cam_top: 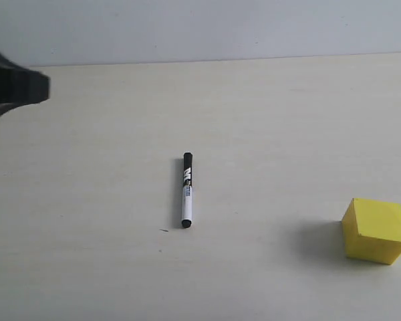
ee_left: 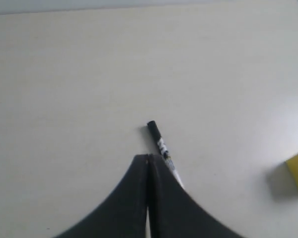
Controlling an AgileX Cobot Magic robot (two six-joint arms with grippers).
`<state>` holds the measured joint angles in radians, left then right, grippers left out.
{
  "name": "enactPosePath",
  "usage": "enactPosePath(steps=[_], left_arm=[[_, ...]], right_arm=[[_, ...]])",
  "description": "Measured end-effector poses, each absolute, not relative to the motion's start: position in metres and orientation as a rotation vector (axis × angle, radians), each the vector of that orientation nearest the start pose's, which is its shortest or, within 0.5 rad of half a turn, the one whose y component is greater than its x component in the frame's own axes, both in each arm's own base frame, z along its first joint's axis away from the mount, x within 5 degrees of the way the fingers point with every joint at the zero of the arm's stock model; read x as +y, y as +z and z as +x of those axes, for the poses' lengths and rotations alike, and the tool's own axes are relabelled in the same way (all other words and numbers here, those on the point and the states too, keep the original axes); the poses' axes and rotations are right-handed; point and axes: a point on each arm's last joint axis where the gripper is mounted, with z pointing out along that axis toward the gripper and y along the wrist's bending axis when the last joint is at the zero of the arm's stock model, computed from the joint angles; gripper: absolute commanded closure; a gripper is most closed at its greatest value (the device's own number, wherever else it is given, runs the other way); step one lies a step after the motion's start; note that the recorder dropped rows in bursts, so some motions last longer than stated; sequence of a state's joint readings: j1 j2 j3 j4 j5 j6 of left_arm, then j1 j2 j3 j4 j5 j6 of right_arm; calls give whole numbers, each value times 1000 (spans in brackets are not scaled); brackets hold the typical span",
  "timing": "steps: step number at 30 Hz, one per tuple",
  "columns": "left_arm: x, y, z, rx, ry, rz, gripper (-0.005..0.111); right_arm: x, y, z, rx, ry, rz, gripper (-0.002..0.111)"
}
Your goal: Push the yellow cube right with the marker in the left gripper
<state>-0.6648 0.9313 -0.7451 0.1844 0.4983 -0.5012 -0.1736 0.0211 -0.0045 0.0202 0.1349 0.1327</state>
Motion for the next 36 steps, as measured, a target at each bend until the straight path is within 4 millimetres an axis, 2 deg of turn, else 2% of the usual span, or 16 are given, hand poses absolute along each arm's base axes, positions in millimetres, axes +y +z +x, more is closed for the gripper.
enactPosePath(steps=[7, 13, 21, 27, 36], left_arm=[[-50, 275, 117, 2026, -460, 53, 107], [-23, 246, 83, 1904, -449, -99, 107], [-8, 215, 56, 1726, -421, -195, 107], [-7, 194, 55, 1730, -400, -193, 107], [-7, 193, 55, 1726, -377, -172, 107]], right_arm=[[-10, 201, 57, 1614, -14, 264, 108], [-10, 201, 57, 1614, -14, 264, 108], [-10, 201, 57, 1614, -14, 264, 108], [-10, 201, 57, 1614, -14, 264, 108], [-10, 201, 57, 1614, -14, 264, 108]])
